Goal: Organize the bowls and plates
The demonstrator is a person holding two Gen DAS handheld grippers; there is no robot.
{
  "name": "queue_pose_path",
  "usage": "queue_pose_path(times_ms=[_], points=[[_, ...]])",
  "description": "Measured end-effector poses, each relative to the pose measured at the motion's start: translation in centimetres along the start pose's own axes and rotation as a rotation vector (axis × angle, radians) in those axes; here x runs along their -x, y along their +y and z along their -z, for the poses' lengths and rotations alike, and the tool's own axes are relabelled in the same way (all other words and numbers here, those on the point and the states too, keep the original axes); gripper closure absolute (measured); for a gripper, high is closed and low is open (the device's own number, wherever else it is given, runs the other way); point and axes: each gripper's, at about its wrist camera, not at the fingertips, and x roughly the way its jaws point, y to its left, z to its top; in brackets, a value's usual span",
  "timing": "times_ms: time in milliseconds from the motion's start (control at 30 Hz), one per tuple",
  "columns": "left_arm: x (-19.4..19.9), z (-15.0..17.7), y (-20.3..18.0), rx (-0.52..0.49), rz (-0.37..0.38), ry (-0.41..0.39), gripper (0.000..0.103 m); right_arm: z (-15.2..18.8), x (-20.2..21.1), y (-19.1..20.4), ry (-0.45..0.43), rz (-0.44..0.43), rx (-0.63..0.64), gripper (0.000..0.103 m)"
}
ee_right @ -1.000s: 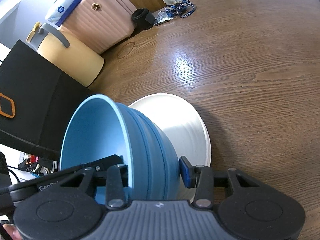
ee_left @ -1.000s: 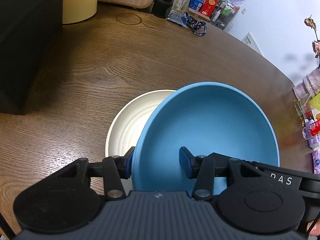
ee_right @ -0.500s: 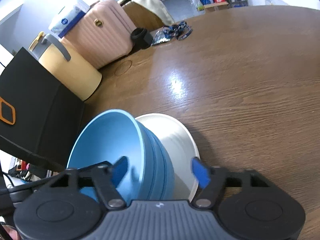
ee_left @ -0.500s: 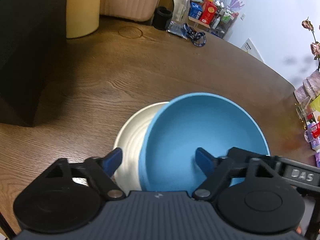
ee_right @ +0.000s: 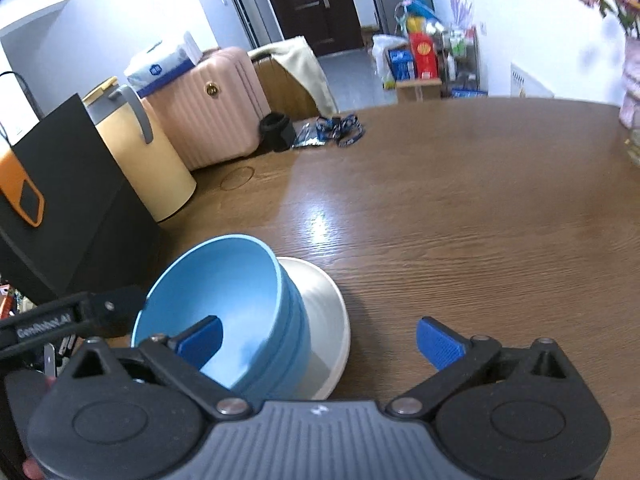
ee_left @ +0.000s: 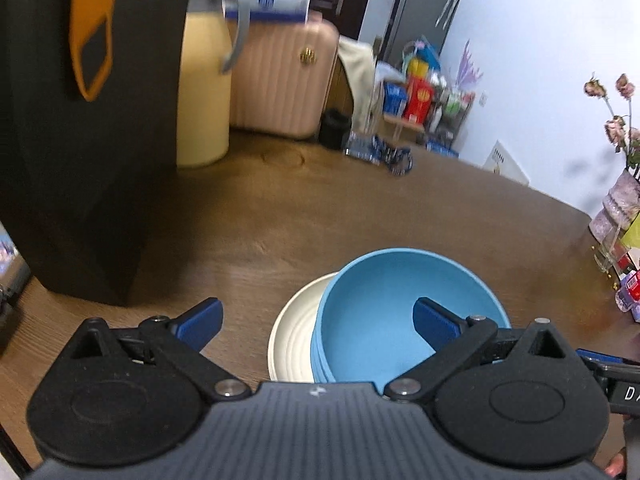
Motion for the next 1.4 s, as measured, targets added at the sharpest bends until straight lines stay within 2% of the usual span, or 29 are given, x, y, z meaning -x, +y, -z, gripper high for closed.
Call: queue_pose_path(times_ms=[167, 400, 967, 1400], points=[[3.9, 1.9, -1.8, -0.060, -0.025, -0.103, 0.000, 1.8, 3.6, -0.5, -0.061, 0.043, 0.059, 0.000], [8.9, 5.6, -5.1, -0.108, -0.040, -0.166, 0.000, 5.4, 9.4, -2.1, -0.127, 0.081, 0.120, 0.000], [19.3, 16.5, -7.9, -0.153, -0.023, -0.203, 0.000, 17.5, 22.1, -5.0, -0.223, 0.140, 0.099, 0.000], [23.5, 20.7, -8.2, -0.162, 0.007, -0.229, 0.000, 22.3, 27.2, -5.1, -0.275, 0.182, 0.094, 0.000]])
